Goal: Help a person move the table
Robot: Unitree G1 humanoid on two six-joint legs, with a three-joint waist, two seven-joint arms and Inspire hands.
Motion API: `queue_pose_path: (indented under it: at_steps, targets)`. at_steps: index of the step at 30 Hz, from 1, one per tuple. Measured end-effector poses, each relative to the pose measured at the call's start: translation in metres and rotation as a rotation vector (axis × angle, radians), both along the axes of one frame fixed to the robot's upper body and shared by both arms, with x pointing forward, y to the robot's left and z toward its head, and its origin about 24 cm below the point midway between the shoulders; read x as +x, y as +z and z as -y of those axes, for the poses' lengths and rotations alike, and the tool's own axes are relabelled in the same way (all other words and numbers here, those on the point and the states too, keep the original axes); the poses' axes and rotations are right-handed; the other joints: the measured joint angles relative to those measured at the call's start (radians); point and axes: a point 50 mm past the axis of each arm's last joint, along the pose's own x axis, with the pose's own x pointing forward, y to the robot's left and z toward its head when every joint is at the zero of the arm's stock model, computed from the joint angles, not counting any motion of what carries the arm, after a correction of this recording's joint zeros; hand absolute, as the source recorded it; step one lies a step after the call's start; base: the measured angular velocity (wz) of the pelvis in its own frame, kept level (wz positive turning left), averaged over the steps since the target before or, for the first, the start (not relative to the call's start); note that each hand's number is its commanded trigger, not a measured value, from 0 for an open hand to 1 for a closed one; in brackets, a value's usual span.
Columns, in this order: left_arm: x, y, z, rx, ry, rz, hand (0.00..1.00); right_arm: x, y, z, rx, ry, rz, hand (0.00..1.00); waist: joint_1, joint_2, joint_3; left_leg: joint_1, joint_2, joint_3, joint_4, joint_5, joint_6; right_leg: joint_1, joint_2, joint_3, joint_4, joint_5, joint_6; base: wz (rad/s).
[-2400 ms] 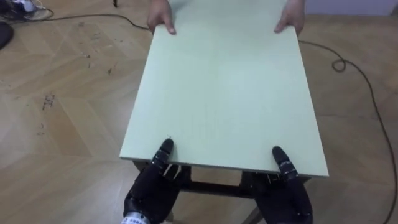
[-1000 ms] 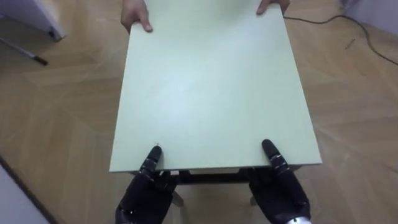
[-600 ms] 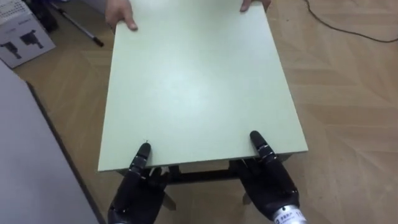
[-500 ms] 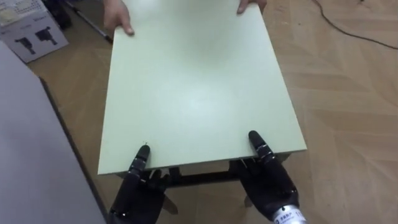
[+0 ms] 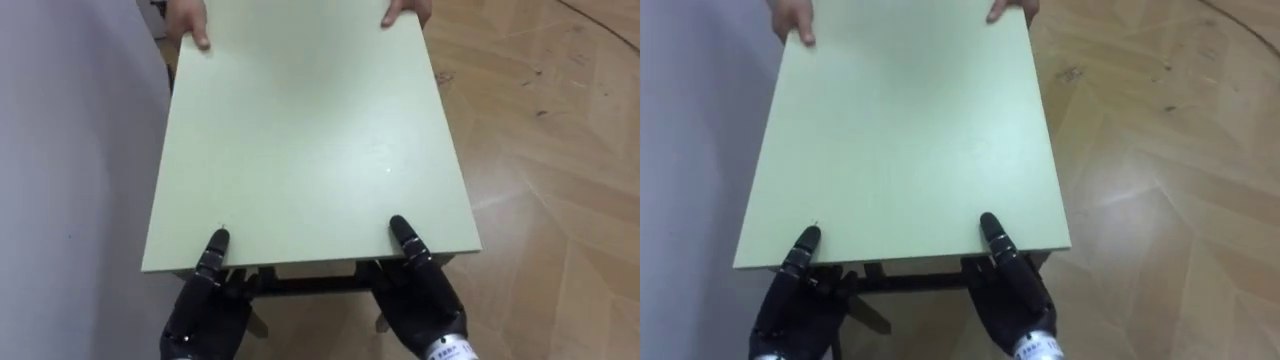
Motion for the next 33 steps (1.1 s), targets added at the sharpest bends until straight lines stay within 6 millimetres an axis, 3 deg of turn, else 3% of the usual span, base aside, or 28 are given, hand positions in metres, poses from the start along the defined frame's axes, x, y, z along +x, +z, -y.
queue_pose_path:
  at_steps: [4, 7, 8, 9, 10, 11, 12, 13, 14, 15, 16, 17, 18, 23, 26, 28, 33]
  targets:
    - [-0.001, -0.001, 0.000, 0.004, 0.005, -0.013, 1.00, -0.001, -0.002, -0.001, 0.002, 0.002, -0.010, 1.00, 0.004, -0.002, 0.0016, -0.001, -0.013, -0.040, 0.004, 0.000, 0.000, 0.018, 0.007, 0.019, -0.013, 0.001, -0.001, 0.36]
    - [0.000, -0.001, 0.001, 0.010, 0.002, -0.011, 1.00, -0.003, -0.003, 0.001, 0.004, -0.003, -0.018, 1.00, 0.003, 0.003, 0.0030, -0.001, -0.022, -0.094, 0.007, 0.001, -0.001, 0.023, 0.018, 0.017, 0.002, -0.004, -0.008, 0.45]
    - [0.000, 0.000, 0.001, 0.014, 0.000, -0.010, 1.00, -0.003, -0.003, 0.001, 0.005, -0.004, -0.019, 1.00, -0.002, 0.004, 0.0028, -0.001, -0.023, -0.110, 0.007, 0.002, -0.003, 0.019, 0.030, 0.019, 0.002, -0.012, -0.018, 0.60]
    - [0.002, 0.000, 0.001, 0.020, -0.009, -0.005, 1.00, -0.004, -0.004, 0.002, 0.007, -0.008, -0.021, 1.00, -0.007, 0.005, 0.0029, -0.002, -0.026, -0.142, 0.005, 0.005, -0.008, 0.003, 0.068, 0.029, -0.022, -0.016, -0.037, 0.60]
    - [0.003, 0.000, 0.001, 0.018, -0.014, -0.005, 1.00, -0.005, -0.004, 0.003, 0.009, -0.012, -0.023, 1.00, -0.010, 0.004, 0.0023, -0.004, -0.030, -0.154, 0.005, 0.006, -0.010, -0.009, 0.086, 0.034, -0.040, -0.009, -0.050, 0.80]
    - [0.004, 0.000, 0.003, 0.014, -0.026, -0.011, 1.00, -0.006, -0.005, 0.006, 0.009, -0.021, -0.026, 1.00, -0.024, 0.009, -0.0009, -0.011, -0.041, -0.159, 0.015, 0.007, -0.011, -0.019, 0.100, 0.011, -0.043, -0.003, -0.081, 0.96]
    - [0.004, -0.001, 0.004, 0.009, -0.029, -0.018, 1.00, -0.006, -0.004, 0.010, -0.001, -0.024, -0.023, 1.00, -0.058, 0.027, -0.0023, -0.028, -0.025, -0.060, 0.025, 0.007, -0.010, -0.004, 0.089, -0.035, -0.035, 0.000, -0.073, 1.07]
    - [0.004, -0.001, 0.004, 0.007, -0.034, -0.019, 1.00, -0.005, -0.004, 0.011, 0.000, -0.027, -0.022, 1.00, -0.070, 0.030, -0.0027, -0.036, -0.005, 0.035, 0.020, 0.009, -0.007, 0.001, 0.087, -0.056, -0.033, -0.006, -0.072, 1.11]
    - [0.006, 0.000, 0.005, 0.012, -0.044, -0.016, 1.00, -0.006, -0.005, 0.012, 0.002, -0.034, -0.025, 1.00, -0.088, 0.030, -0.0028, -0.036, 0.027, 0.191, 0.010, 0.010, 0.002, 0.007, 0.087, -0.066, -0.029, -0.017, -0.070, 0.78]
    - [0.008, 0.000, 0.007, 0.020, -0.060, -0.017, 1.00, -0.007, -0.005, 0.013, 0.006, -0.041, -0.027, 1.00, -0.085, 0.025, -0.0026, -0.027, 0.034, 0.212, -0.005, 0.006, 0.008, -0.001, 0.088, -0.050, -0.019, -0.028, -0.067, 0.53]
    - [0.009, 0.000, 0.007, 0.018, -0.062, -0.018, 1.00, -0.006, -0.005, 0.013, 0.007, -0.041, -0.026, 1.00, -0.081, 0.024, -0.0034, -0.025, 0.033, 0.207, -0.013, 0.002, 0.014, -0.009, 0.091, -0.049, -0.013, -0.031, -0.067, 0.19]
    - [0.011, 0.001, 0.007, 0.017, -0.065, -0.017, 1.00, -0.005, -0.004, 0.013, 0.009, -0.044, -0.023, 1.00, -0.075, 0.023, -0.0036, -0.024, 0.032, 0.204, -0.024, 0.003, 0.035, -0.013, 0.094, -0.049, -0.009, -0.035, -0.069, 0.00]
    - [0.011, 0.000, 0.009, 0.011, -0.067, -0.022, 1.00, -0.006, -0.004, 0.014, 0.012, -0.048, -0.025, 1.00, -0.062, 0.024, -0.0035, -0.017, 0.031, 0.206, -0.035, 0.005, 0.038, -0.013, 0.094, -0.042, -0.009, -0.034, -0.069, -0.05]
    - [0.009, -0.001, 0.009, 0.011, -0.063, -0.039, 1.00, -0.008, -0.006, 0.014, 0.019, -0.054, -0.036, 1.00, -0.052, 0.024, -0.0035, 0.005, 0.032, 0.209, -0.051, 0.005, 0.037, -0.011, 0.090, -0.040, 0.024, -0.034, -0.069, -0.02]
    - [0.009, -0.003, 0.010, 0.012, -0.062, -0.055, 1.00, -0.010, -0.007, 0.014, 0.013, -0.055, -0.051, 1.00, -0.037, 0.027, -0.0021, 0.024, 0.031, 0.162, -0.055, 0.003, 0.035, -0.050, 0.081, 0.019, 0.043, -0.046, -0.048, -0.11]
    - [0.010, -0.004, 0.010, 0.015, -0.057, -0.062, 1.00, -0.010, -0.007, 0.014, 0.010, -0.057, -0.057, 1.00, -0.026, 0.035, -0.0009, 0.025, 0.030, 0.148, -0.051, -0.003, 0.030, -0.088, 0.065, 0.027, 0.017, -0.004, -0.063, -0.02]
    - [0.010, -0.004, 0.009, 0.033, -0.060, -0.070, 1.00, -0.012, -0.009, 0.014, 0.013, -0.061, -0.070, 1.00, -0.026, 0.038, -0.0013, 0.027, 0.033, 0.159, -0.049, -0.014, 0.032, -0.082, 0.063, 0.022, 0.040, 0.000, -0.066, 0.05]
